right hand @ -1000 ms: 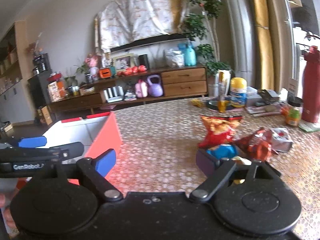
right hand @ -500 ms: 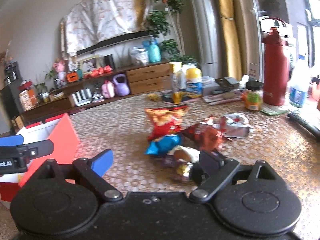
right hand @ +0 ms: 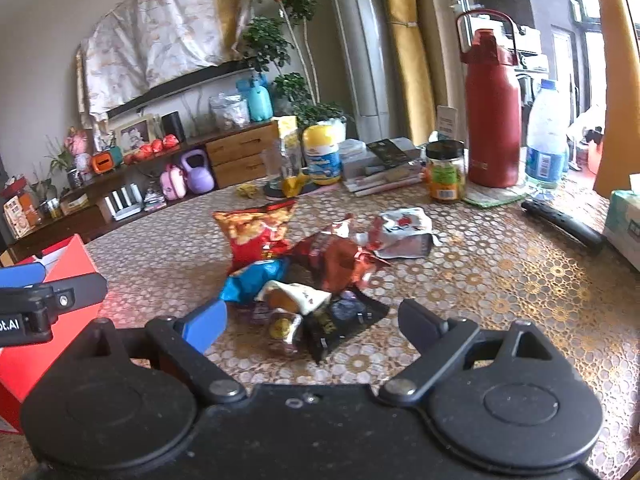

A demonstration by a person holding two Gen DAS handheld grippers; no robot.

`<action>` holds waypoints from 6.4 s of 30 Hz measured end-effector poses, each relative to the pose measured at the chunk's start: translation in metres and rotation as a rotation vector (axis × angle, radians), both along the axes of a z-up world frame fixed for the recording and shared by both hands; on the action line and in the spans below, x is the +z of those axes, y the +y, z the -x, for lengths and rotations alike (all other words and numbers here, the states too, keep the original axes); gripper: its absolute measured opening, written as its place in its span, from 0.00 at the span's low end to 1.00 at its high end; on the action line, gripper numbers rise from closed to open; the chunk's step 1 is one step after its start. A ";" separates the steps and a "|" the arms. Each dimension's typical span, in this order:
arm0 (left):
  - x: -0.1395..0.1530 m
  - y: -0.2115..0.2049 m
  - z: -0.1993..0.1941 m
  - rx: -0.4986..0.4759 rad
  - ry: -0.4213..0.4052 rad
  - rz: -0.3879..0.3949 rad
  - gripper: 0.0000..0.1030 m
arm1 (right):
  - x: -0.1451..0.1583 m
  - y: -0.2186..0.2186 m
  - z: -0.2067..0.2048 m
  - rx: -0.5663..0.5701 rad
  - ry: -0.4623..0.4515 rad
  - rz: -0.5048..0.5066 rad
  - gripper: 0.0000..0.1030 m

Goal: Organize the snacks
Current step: 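Move both open tools back over the remaining snack pile, then grasp the blue chip bag with the left tool while the right tool grasps the dark snack bag, then carry both held bags over the white red-rimmed box, then open both tools to drop the bags into the box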

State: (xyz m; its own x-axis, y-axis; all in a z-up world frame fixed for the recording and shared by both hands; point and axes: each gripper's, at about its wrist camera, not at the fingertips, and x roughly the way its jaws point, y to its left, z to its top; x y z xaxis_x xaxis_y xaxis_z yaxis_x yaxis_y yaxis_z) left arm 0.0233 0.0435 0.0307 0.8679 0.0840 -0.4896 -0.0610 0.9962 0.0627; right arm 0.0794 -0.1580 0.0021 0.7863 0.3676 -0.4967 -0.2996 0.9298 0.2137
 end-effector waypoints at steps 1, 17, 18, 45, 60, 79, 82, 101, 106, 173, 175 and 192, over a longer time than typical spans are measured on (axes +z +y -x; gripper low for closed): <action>-0.002 -0.002 -0.004 -0.007 0.004 0.000 1.00 | -0.001 -0.001 -0.002 -0.005 0.002 0.001 0.90; -0.047 -0.016 -0.091 -0.049 0.091 0.058 1.00 | -0.034 -0.020 -0.037 -0.052 0.073 0.010 0.90; -0.049 -0.016 -0.095 -0.047 0.096 0.063 1.00 | -0.036 -0.021 -0.039 -0.053 0.077 0.009 0.90; -0.093 -0.016 -0.160 -0.023 0.193 0.219 0.88 | -0.052 0.003 -0.075 0.005 0.095 0.001 0.90; -0.089 -0.006 -0.148 -0.021 0.189 0.253 0.57 | -0.066 0.003 -0.088 0.008 0.156 -0.081 0.55; -0.051 -0.002 -0.083 -0.016 0.119 0.238 0.57 | -0.038 -0.011 -0.045 -0.007 0.088 -0.085 0.31; -0.043 -0.001 -0.065 -0.018 0.101 0.236 0.57 | -0.032 -0.014 -0.035 -0.004 0.071 -0.084 0.31; 0.012 0.032 0.029 0.069 -0.031 0.201 0.57 | 0.018 0.002 0.020 0.082 -0.060 -0.101 0.31; 0.020 0.050 0.048 0.117 -0.054 0.194 0.57 | 0.029 0.018 0.031 0.128 -0.087 -0.102 0.31; -0.019 0.212 0.106 0.464 0.017 0.236 0.57 | 0.038 0.258 0.083 0.686 -0.102 0.075 0.31; -0.018 0.212 0.106 0.462 0.017 0.234 0.57 | 0.037 0.258 0.083 0.686 -0.101 0.078 0.32; -0.019 0.209 0.111 0.484 0.027 0.221 0.65 | 0.044 0.249 0.082 0.649 -0.118 0.066 0.51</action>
State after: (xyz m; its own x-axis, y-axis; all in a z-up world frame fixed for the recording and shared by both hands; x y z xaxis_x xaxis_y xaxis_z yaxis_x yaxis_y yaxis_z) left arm -0.0874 0.2530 0.0112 0.7423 0.3640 -0.5625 -0.5182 0.8441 -0.1376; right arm -0.0021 0.0910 0.0464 0.4660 0.7569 -0.4583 -0.8213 0.5627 0.0942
